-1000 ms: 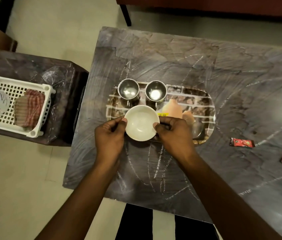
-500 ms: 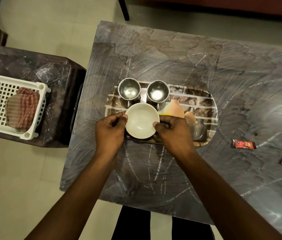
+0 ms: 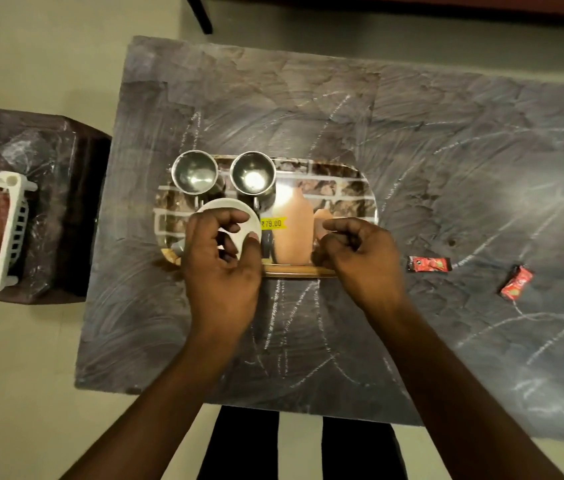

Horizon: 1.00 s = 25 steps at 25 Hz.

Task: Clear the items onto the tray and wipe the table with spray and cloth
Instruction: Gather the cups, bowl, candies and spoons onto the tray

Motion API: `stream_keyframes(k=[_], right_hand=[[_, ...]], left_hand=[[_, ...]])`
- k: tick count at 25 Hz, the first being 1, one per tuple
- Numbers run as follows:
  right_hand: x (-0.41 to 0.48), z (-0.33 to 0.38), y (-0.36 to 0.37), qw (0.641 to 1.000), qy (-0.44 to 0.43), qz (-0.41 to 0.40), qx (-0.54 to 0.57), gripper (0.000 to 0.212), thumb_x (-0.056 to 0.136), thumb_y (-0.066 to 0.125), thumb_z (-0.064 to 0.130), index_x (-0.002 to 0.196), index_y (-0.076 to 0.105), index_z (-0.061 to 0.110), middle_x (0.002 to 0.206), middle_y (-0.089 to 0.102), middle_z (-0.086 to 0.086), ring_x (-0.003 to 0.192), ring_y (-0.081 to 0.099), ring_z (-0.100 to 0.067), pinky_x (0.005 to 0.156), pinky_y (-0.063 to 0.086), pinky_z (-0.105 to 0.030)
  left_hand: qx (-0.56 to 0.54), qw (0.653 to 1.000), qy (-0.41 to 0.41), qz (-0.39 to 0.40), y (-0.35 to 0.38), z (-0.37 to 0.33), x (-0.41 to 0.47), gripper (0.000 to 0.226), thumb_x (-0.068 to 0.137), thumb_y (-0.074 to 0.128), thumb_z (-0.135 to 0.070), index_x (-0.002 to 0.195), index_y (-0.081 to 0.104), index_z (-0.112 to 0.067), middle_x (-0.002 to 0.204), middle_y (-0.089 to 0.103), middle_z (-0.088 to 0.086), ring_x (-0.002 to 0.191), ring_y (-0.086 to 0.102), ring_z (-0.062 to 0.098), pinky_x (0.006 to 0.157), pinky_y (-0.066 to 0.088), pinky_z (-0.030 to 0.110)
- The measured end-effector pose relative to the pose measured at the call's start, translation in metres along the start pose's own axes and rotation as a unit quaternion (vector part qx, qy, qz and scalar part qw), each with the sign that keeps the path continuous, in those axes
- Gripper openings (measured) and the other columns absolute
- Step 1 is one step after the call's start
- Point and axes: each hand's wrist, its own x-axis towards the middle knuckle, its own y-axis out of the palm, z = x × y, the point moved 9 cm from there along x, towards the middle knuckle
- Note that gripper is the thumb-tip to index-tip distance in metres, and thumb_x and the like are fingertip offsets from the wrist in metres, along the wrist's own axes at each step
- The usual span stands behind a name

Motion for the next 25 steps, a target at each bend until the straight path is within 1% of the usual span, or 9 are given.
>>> stream_keyframes(k=[3, 7, 9, 12, 15, 17, 19, 22, 25], right_hand=[[0.001, -0.015, -0.082, 0.992, -0.028, -0.08, -0.096, 0.023, 0.095, 0.073, 0.02, 0.118, 0.078, 0.023, 0.084, 0.076, 0.018, 0.082, 0.073, 0.004, 0.073, 0.058, -0.011], [0.007, -0.052, -0.165, 0.973, 0.01, -0.14, -0.184, 0.032, 0.092, 0.073, 0.013, 0.124, 0.077, 0.018, 0.097, 0.074, 0.014, 0.082, 0.07, -0.005, 0.082, 0.054, -0.022], [0.008, -0.071, -0.183, 0.972, 0.037, -0.137, -0.189, 0.033, 0.091, 0.075, 0.012, 0.123, 0.076, 0.018, 0.097, 0.073, 0.011, 0.08, 0.067, -0.004, 0.079, 0.049, -0.012], [0.009, -0.087, -0.192, 0.977, 0.052, -0.135, -0.158, 0.025, 0.089, 0.078, 0.016, 0.111, 0.073, 0.028, 0.084, 0.068, 0.021, 0.07, 0.063, 0.01, 0.062, 0.041, 0.001], [0.013, -0.097, -0.191, 0.986, 0.065, -0.129, -0.086, 0.019, 0.09, 0.077, 0.01, 0.104, 0.072, 0.022, 0.081, 0.072, 0.013, 0.068, 0.068, 0.005, 0.069, 0.055, -0.017], [0.014, -0.102, -0.187, 0.989, 0.078, -0.118, -0.039, 0.018, 0.092, 0.073, 0.001, 0.107, 0.074, 0.012, 0.085, 0.077, 0.001, 0.077, 0.074, -0.011, 0.076, 0.062, -0.032], [0.012, -0.101, -0.185, 0.99, 0.081, -0.111, 0.027, 0.02, 0.092, 0.071, -0.006, 0.107, 0.074, 0.006, 0.086, 0.078, -0.01, 0.077, 0.075, -0.023, 0.072, 0.062, -0.033], [0.009, -0.086, -0.184, 0.988, 0.076, -0.094, 0.098, 0.02, 0.092, 0.073, -0.008, 0.105, 0.075, 0.008, 0.08, 0.077, -0.009, 0.065, 0.073, -0.013, 0.061, 0.059, -0.021], [0.006, -0.066, -0.18, 0.983, 0.07, -0.071, 0.155, 0.018, 0.09, 0.079, -0.005, 0.1, 0.076, 0.01, 0.08, 0.079, -0.009, 0.065, 0.073, -0.01, 0.064, 0.062, -0.02]], left_hand=[[-0.03, 0.988, -0.022, 0.152, 0.081, -0.013, -0.036, 0.029, 0.1, 0.07, 0.003, 0.115, 0.074, -0.022, 0.111, 0.076, 0.003, 0.09, 0.074, 0.014, 0.076, 0.062, 0.024], [0.02, 0.948, -0.048, 0.313, 0.187, -0.013, -0.083, 0.035, 0.104, 0.069, -0.003, 0.138, 0.072, -0.012, 0.128, 0.076, 0.009, 0.109, 0.074, 0.018, 0.086, 0.054, 0.007], [0.05, 0.935, -0.055, 0.346, 0.222, -0.011, -0.098, 0.044, 0.106, 0.067, -0.007, 0.149, 0.065, -0.012, 0.14, 0.073, 0.009, 0.116, 0.072, 0.016, 0.095, 0.053, 0.009], [0.088, 0.933, -0.049, 0.346, 0.252, -0.008, -0.108, 0.053, 0.106, 0.065, -0.011, 0.158, 0.057, -0.011, 0.154, 0.065, 0.01, 0.134, 0.067, 0.022, 0.118, 0.052, 0.033], [0.105, 0.94, -0.059, 0.32, 0.265, -0.004, -0.109, 0.051, 0.104, 0.063, -0.005, 0.155, 0.059, -0.008, 0.15, 0.066, 0.013, 0.134, 0.068, 0.025, 0.118, 0.051, 0.031], [0.1, 0.942, -0.072, 0.313, 0.266, -0.002, -0.109, 0.051, 0.103, 0.063, -0.002, 0.154, 0.061, -0.007, 0.149, 0.067, 0.013, 0.129, 0.07, 0.021, 0.107, 0.051, 0.014], [0.079, 0.948, -0.082, 0.299, 0.263, 0.0, -0.105, 0.05, 0.103, 0.065, 0.0, 0.152, 0.063, -0.009, 0.147, 0.069, 0.01, 0.11, 0.071, 0.005, 0.088, 0.045, -0.004], [0.032, 0.961, -0.101, 0.257, 0.249, 0.002, -0.093, 0.045, 0.102, 0.071, -0.003, 0.146, 0.067, -0.009, 0.125, 0.075, -0.001, 0.084, 0.068, -0.018, 0.078, 0.047, -0.003], [-0.075, 0.956, -0.177, 0.223, 0.229, 0.005, -0.083, 0.019, 0.103, 0.073, -0.002, 0.121, 0.076, -0.006, 0.087, 0.078, -0.001, 0.063, 0.073, -0.005, 0.067, 0.06, 0.012]])
